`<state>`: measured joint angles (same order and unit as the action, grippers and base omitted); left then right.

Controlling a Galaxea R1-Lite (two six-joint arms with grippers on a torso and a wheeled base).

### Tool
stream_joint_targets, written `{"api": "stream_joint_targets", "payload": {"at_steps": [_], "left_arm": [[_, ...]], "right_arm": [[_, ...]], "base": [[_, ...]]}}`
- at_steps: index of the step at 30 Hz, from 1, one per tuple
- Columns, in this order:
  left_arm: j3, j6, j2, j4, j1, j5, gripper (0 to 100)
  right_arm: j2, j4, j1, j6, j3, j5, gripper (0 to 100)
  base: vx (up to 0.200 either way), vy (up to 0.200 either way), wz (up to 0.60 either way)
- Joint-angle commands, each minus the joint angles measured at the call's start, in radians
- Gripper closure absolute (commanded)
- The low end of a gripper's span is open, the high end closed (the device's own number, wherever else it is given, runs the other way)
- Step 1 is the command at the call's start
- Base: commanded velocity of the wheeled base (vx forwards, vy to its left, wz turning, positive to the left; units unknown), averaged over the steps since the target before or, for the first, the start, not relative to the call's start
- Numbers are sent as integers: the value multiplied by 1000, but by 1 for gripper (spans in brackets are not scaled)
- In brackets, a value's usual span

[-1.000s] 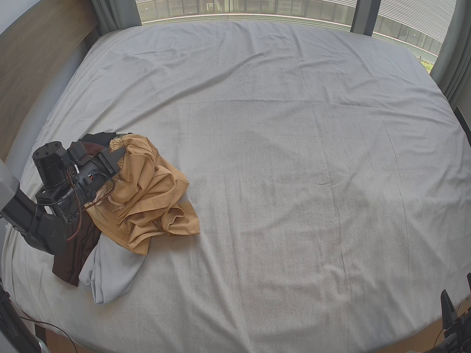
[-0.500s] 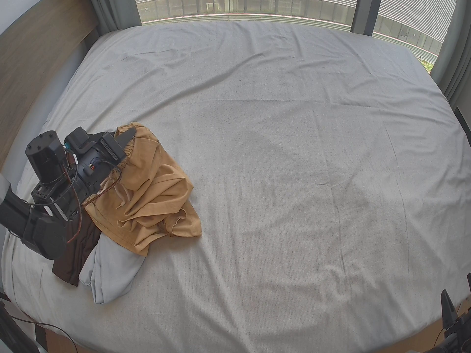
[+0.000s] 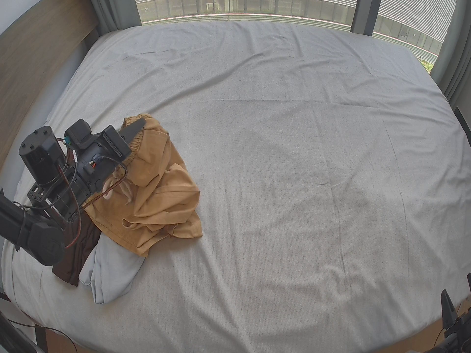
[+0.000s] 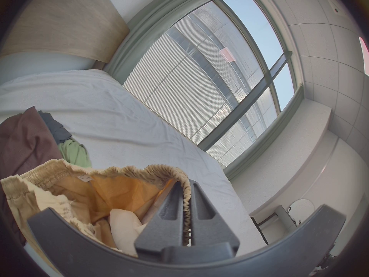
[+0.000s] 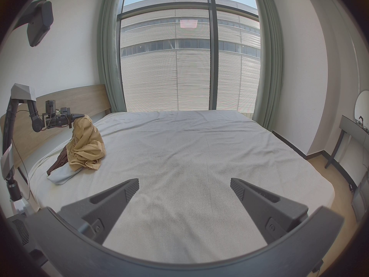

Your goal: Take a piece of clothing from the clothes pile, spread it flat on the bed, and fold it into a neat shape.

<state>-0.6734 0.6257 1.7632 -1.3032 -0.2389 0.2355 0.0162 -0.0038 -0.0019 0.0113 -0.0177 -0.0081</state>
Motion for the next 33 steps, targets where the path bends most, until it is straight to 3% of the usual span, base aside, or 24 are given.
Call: {"api": "stream_joint_targets", "payload": {"at_steps": [1,5,14,28,33], "left_arm": [[-8,-3,-44,5,-28,10,100],[-2,-12,-42,5,-43,48,100],[41,-133,-39,-1,-80,51,100],[-26,-130,2,4,-111,36,100],[-66,-176,73,-51,-111,34,100]], "right_arm": [[-16,-1,-1,-2,18,0,0],[-16,-1,-1,-2,18,0,0],[-16,-1,-1,3,18,-1,0],[-16,-1,-1,3,18,-1,0],[-16,-1,-1,3,18,-1,0]], "base": [[0,0,0],[0,0,0],[0,0,0],[0,0,0],[0,0,0]]}}
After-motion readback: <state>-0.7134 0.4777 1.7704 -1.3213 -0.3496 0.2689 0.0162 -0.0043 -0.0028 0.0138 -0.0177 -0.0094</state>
